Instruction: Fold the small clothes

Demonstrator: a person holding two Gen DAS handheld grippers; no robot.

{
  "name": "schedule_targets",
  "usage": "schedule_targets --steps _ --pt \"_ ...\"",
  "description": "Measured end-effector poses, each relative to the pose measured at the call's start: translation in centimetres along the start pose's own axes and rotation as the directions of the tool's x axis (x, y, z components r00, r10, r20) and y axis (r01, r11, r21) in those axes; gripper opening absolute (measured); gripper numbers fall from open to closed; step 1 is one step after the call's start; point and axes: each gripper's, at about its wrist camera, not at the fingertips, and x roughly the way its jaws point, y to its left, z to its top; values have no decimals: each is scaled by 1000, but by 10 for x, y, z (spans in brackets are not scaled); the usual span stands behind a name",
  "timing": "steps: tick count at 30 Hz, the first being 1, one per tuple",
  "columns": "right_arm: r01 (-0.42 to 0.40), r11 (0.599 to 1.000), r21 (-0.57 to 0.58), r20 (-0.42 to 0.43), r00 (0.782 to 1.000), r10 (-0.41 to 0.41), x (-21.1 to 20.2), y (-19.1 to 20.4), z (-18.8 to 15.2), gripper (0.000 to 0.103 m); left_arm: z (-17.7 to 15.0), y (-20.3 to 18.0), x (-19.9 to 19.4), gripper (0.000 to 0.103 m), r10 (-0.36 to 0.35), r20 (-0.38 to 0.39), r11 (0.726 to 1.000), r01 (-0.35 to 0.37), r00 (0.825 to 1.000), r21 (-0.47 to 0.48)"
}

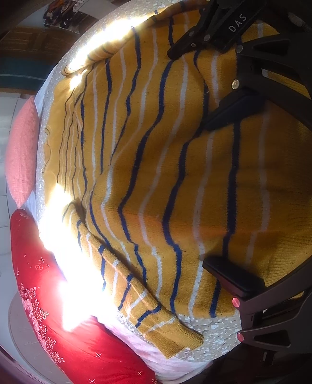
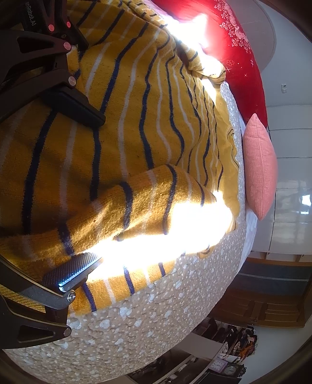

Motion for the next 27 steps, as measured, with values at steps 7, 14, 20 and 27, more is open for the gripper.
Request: schedule_targets --steps 7,14,20,27 --pt "-15 1000 21 15 1000 14 -1 1 -3 103 1 0 1 103 -3 -8 1000 3 1000 -4" --pt "-19 999 27 23 1000 19 -3 0 -5 103 1 -1 0 103 1 -9 1000 -1 1000 -8" --pt "-25 999 32 25 999 24 -4 0 -5 103 0 -1 0 103 6 -9 1000 -6 1000 -12" --pt "-9 1000 22 31 999 9 -4 1 -5 103 1 -3 0 103 13 -12 1000 -13 1000 -16"
